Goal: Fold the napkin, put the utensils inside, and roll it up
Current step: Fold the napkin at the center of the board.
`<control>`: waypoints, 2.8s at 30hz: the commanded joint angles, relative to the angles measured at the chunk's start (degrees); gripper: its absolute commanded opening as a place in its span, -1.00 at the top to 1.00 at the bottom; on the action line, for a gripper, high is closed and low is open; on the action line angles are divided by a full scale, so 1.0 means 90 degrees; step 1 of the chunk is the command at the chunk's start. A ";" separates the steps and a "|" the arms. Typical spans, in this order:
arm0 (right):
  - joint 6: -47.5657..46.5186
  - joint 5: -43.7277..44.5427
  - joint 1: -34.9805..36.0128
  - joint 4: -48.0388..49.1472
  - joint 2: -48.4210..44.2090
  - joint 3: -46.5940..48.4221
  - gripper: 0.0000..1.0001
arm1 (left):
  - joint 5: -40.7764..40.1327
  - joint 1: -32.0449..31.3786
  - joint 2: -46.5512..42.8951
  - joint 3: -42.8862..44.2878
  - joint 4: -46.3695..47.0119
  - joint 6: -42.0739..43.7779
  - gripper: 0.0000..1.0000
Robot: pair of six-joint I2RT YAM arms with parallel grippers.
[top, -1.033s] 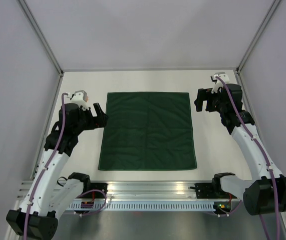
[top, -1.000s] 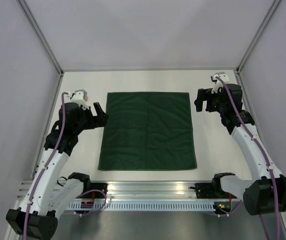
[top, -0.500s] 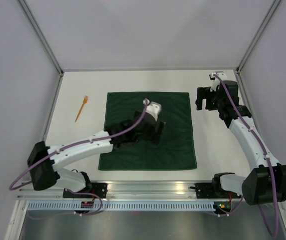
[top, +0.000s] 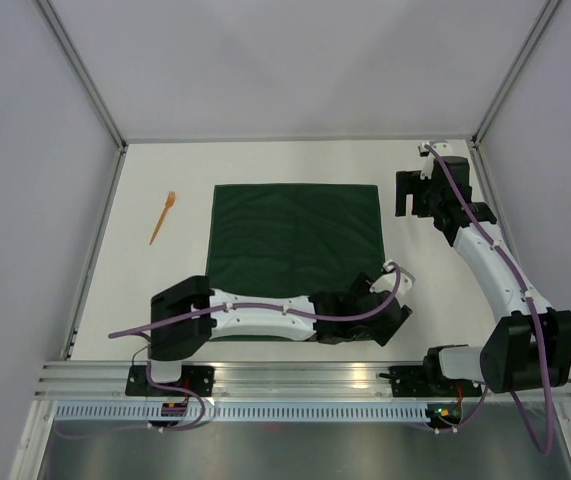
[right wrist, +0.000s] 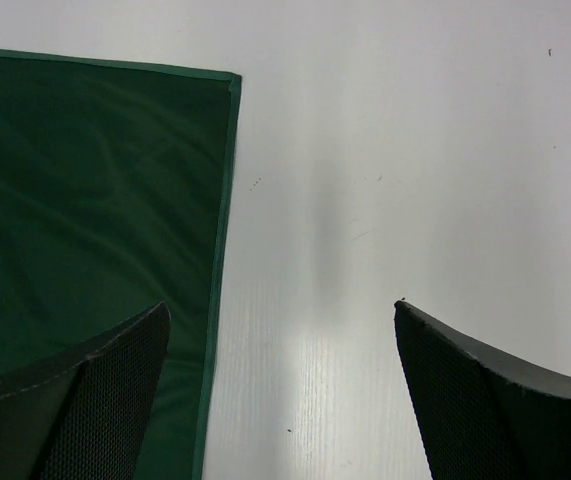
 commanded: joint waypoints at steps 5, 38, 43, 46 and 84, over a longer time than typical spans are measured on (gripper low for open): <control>0.0106 0.0387 -0.0020 -0.0188 -0.0013 0.0255 -0.96 | -0.0067 -0.0353 0.0764 0.0618 0.0369 -0.0221 -0.66; 0.0087 0.0162 -0.0020 -0.0247 0.0006 0.0167 -0.96 | -0.0507 -0.0549 0.1975 0.1136 0.0691 0.0121 0.00; 0.0058 0.0181 -0.0020 -0.0266 0.0006 0.0157 -0.96 | -0.0497 -0.0549 0.2054 0.1126 0.0769 0.0189 0.06; 0.0048 0.0162 -0.0020 -0.0247 -0.0023 0.0138 -0.96 | -0.0507 -0.0549 0.2083 0.1136 0.0798 0.0199 0.13; 0.0009 0.0025 -0.0020 -0.0305 -0.0042 0.0128 -0.96 | 0.0469 0.0700 0.0219 -0.0249 0.1218 -0.0669 0.95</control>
